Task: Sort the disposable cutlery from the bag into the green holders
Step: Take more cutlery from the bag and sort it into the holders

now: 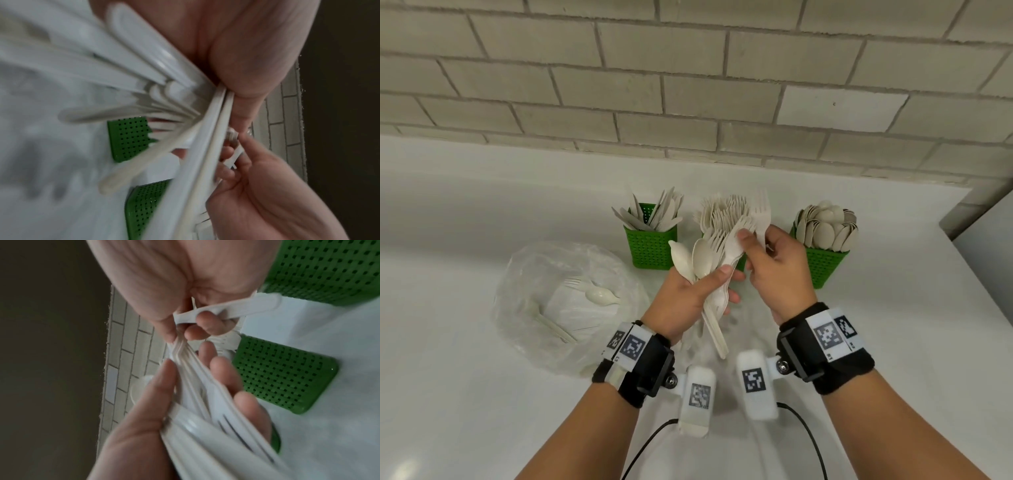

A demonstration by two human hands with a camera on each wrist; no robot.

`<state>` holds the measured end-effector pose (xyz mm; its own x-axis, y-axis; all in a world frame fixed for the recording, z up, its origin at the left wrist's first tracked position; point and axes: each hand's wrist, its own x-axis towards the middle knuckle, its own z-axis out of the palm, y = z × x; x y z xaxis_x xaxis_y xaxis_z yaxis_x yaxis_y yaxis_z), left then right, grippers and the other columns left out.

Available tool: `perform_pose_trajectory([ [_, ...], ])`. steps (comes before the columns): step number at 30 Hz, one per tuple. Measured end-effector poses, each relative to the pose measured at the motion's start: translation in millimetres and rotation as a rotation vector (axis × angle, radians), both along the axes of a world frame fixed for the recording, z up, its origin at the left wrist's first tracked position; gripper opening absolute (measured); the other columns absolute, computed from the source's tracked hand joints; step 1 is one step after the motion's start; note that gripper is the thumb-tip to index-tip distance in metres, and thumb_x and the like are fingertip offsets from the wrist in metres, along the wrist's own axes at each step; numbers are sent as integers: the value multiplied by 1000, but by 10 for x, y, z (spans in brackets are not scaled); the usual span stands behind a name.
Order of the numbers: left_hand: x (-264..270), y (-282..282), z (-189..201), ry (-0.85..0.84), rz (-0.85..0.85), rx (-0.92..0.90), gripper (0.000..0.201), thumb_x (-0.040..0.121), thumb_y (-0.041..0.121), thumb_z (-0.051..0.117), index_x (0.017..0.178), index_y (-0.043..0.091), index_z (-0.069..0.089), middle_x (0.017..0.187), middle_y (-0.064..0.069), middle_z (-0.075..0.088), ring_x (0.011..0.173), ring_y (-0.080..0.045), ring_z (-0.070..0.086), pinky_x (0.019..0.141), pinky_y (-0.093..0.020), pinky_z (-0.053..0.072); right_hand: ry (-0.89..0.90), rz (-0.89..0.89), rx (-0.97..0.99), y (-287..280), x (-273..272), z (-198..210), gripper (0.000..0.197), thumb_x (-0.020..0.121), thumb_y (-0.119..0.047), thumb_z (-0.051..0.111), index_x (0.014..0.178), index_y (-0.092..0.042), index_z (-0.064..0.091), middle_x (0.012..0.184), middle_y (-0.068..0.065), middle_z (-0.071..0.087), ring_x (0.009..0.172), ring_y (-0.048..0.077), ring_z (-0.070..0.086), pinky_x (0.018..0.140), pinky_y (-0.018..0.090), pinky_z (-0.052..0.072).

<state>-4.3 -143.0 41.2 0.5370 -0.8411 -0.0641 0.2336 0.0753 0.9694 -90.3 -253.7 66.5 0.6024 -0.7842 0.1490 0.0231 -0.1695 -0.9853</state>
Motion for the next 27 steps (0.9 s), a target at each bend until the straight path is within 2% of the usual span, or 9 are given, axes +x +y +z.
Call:
perform_pose_trajectory([
  [2,-1,-21,-26,-38,-9,-6,24,94,19,62,113,4,62,88,-13,66,68,-21,64,62,-37,53,20,70,-15,68,4,33,11,88,-16,70,87,-5,68,70,5,69,57,12,62,51,27,51],
  [4,-4,-22,-39,-7,-18,-13,27,94,22,61,113,3,60,84,-10,62,66,-21,61,59,-35,52,32,73,-26,37,14,36,8,88,-14,70,83,-7,68,67,5,68,56,12,61,53,25,51],
  [9,11,7,-23,333,70,-57,31,88,31,65,108,7,63,79,-12,59,64,-23,60,56,-37,56,-43,-35,140,-120,45,49,7,90,-10,65,83,-12,65,69,9,64,67,14,62,67,23,47],
  [12,31,-13,-25,225,110,-22,18,93,23,61,102,8,66,76,-14,56,62,-22,59,56,-36,56,-3,0,71,-80,55,5,9,89,-12,67,80,-11,66,74,6,69,72,15,65,74,28,52],
  [15,31,-23,-48,147,118,-20,13,96,19,59,100,12,69,76,-10,63,65,-21,61,61,-38,56,16,80,36,-33,51,-10,5,89,-12,68,91,-9,72,87,2,75,84,16,71,78,28,56],
  [18,64,-14,-99,149,153,-3,20,95,17,59,107,4,69,83,-12,69,67,-20,65,62,-35,55,-52,20,124,-66,57,24,8,90,-9,65,84,-9,70,83,6,73,67,9,67,59,17,50],
  [21,100,-19,-138,153,265,35,22,96,14,60,105,-6,67,73,-14,63,57,-19,59,59,-32,45,-175,-38,327,-129,41,87,16,93,-6,60,79,-11,64,76,5,70,60,5,62,41,13,33],
  [24,144,-11,-102,54,299,24,34,94,28,64,86,-5,68,62,-10,56,51,-19,51,53,-30,43,-198,-20,393,-165,12,122,17,93,-5,59,77,-10,61,63,-4,67,58,5,61,36,16,24],
  [27,119,-8,-33,-207,201,79,44,84,38,72,73,-4,68,55,-7,60,51,-18,55,56,-28,46,-165,-34,377,-155,25,135,22,92,-7,62,71,-12,61,61,-3,66,57,7,60,38,15,29],
])
